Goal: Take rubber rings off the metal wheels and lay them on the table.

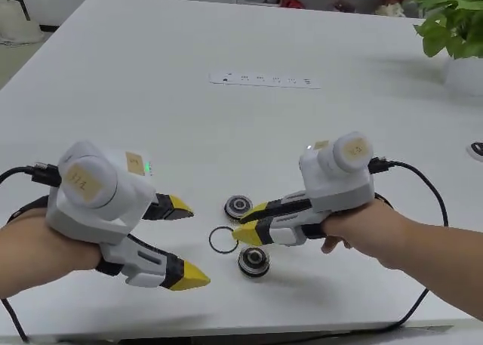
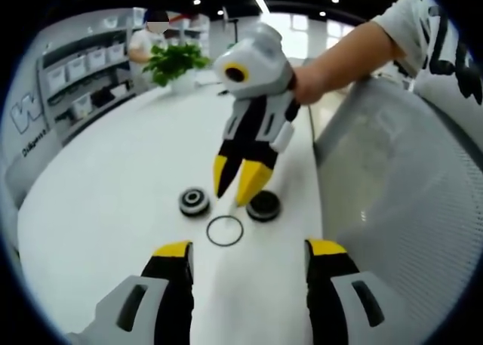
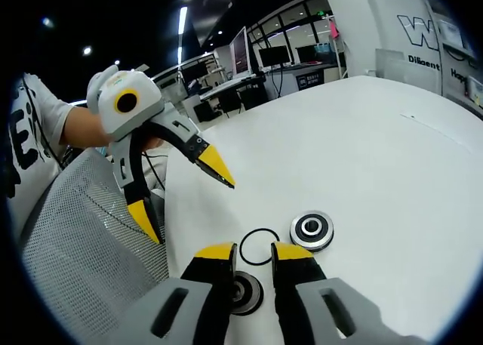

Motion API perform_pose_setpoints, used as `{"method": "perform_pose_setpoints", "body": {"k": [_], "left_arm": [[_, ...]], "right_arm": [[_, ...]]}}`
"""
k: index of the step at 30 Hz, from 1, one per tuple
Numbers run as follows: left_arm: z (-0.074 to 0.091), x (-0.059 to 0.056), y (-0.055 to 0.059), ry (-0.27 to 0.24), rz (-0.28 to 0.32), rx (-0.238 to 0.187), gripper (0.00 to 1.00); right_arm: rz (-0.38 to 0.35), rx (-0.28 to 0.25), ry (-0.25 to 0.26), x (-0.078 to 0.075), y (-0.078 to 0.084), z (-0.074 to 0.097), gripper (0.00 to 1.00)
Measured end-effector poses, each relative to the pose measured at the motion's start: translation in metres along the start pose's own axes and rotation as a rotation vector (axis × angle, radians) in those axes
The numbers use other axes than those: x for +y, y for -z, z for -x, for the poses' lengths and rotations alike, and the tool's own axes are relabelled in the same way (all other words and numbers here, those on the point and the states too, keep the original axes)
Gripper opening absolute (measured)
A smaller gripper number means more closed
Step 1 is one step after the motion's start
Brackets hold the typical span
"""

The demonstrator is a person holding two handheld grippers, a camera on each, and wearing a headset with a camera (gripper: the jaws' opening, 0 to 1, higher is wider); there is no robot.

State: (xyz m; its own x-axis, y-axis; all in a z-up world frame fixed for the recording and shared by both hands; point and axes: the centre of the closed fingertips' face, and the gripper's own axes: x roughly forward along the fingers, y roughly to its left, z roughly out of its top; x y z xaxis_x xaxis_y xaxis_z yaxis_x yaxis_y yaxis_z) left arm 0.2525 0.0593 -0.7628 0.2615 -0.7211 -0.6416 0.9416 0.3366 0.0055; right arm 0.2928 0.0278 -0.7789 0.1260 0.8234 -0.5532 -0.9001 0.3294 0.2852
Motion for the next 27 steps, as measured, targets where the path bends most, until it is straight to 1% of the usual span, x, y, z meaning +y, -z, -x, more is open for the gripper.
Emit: {"method": "perform_pose_setpoints", "body": {"k": [4, 11, 17, 20, 27], "left_arm": [[-0.001, 0.001, -0.004, 0.003, -0.004, -0.002, 0.60], [-0.008, 0.001, -0.013, 0.012, -0.013, -0.007, 0.59], [-0.013, 0.000, -0.021, 0.024, -0.025, -0.016, 0.58], [-0.016, 0.001, -0.023, 0.024, -0.036, -0.015, 0.58], [-0.021, 0.002, -0.026, 0.033, -0.041, -0.013, 0.56]], "right_arm": [[0.005, -0.006, 0.003, -0.001, -0.001, 0.006, 0.18], [0.008, -0.023, -0.003, 0.003, -0.002, 0.015, 0.20], [0.021, -0.023, -0.006, 0.004, 0.000, 0.022, 0.22], [0.024, -0.026, -0.009, 0.007, 0.002, 0.026, 0.23], [0.026, -0.022, -0.015, 0.009, 0.009, 0.034, 0.25]]}}
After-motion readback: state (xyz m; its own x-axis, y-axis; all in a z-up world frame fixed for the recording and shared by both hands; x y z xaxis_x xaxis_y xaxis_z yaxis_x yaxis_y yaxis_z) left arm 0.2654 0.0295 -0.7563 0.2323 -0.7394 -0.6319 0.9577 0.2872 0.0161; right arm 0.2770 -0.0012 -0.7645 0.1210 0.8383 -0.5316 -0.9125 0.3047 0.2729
